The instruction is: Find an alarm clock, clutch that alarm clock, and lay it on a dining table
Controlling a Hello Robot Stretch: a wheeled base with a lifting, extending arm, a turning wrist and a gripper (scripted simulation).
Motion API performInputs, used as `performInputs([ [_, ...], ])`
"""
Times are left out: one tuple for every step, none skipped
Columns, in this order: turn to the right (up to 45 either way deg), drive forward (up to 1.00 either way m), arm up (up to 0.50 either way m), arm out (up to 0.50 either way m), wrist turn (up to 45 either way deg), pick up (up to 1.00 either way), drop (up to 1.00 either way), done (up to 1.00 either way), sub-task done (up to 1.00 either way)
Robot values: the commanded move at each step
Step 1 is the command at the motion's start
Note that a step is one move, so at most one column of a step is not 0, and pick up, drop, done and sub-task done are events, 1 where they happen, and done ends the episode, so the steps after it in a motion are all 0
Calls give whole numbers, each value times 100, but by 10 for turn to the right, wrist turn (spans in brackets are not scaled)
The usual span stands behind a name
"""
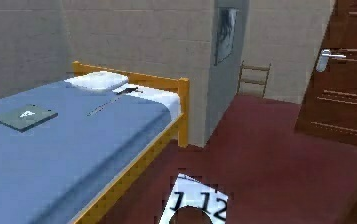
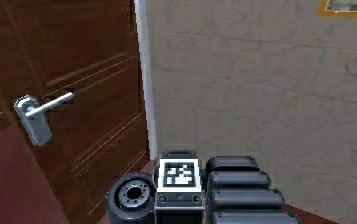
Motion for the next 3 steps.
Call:
performInputs([
  [0, 45, 0, 0, 0, 0, 0, 0, 0],
  [240, 0, 0, 0, 0, 0, 0, 0, 0],
  [0, 75, 0, 0, 0, 0, 0, 0, 0],
])
